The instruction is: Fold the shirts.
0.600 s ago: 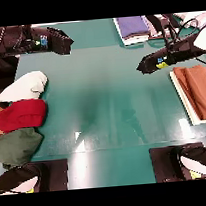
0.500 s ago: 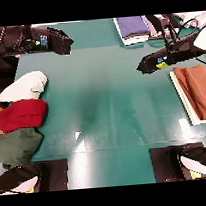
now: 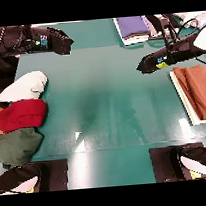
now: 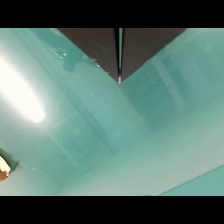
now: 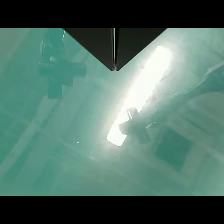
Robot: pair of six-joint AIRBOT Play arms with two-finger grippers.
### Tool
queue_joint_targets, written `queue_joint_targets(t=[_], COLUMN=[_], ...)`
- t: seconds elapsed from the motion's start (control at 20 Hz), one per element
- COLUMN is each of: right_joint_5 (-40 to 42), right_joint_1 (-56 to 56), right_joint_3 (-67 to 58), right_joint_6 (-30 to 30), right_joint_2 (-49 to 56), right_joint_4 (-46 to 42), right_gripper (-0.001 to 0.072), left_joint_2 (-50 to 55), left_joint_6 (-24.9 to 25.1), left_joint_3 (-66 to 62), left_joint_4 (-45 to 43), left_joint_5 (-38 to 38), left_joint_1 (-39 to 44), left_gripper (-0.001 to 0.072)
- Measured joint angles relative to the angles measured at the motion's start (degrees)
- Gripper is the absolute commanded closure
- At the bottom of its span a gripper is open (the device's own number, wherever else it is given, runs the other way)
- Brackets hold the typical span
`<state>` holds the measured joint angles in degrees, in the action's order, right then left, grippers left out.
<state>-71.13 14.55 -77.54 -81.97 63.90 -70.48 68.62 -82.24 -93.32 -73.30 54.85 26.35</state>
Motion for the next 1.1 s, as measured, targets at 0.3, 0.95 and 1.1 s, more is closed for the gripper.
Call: queue_joint_targets(t=[0.3, 0.95, 1.1], right_joint_5=[0.02, 2.08, 2.38], right_joint_1=[0.00, 0.00, 0.00], right_joint_3=[0.00, 0.00, 0.00], right_joint_6=[-0.02, -0.04, -0.04], right_joint_2=[0.00, 0.04, 0.04], right_joint_4=[0.00, -0.02, -0.02], right_gripper=[0.0695, 0.0695, 0.0694], left_joint_2=[1.33, 15.74, 16.96], left_joint_6=[-3.19, -10.49, -10.67], left_joint_3=[0.22, 18.84, 19.78], left_joint_4=[-9.90, -20.26, -20.13], left_joint_5=[-2.47, 0.11, -0.09], left_joint_1=[-3.80, -31.34, -32.54], left_gripper=[0.0086, 0.0110, 0.0677])
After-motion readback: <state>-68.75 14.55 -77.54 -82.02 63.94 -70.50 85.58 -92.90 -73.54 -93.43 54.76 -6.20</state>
